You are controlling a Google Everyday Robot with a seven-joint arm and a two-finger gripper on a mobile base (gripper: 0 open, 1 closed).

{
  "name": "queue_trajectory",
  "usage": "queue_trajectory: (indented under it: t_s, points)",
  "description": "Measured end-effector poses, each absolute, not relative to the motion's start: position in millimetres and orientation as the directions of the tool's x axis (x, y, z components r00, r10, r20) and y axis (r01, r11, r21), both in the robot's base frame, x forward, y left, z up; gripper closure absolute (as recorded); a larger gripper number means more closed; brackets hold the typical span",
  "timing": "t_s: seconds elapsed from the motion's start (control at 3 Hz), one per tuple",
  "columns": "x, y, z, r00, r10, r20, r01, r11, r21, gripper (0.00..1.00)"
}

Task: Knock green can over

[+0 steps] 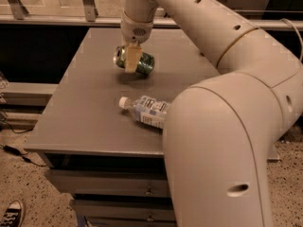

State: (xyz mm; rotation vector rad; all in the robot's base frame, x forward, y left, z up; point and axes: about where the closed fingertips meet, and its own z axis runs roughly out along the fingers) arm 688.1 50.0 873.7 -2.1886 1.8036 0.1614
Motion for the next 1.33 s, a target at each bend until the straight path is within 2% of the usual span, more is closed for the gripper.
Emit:
queue_trajectory:
  t_s: [0.33, 0.67, 1.33]
  points:
    - [683.9, 64.9, 866.3, 0.240, -0.939, -0.247, -0.967, -0.208, -0.148, 0.30]
    - [679.3, 76.9, 859.2, 0.267, -0.935, -0.233, -0.961, -0.241, -0.136, 0.01]
    - [676.8, 81.2, 855.8, 0.280, -0.933, -0.227, -0.958, -0.256, -0.130, 0.00]
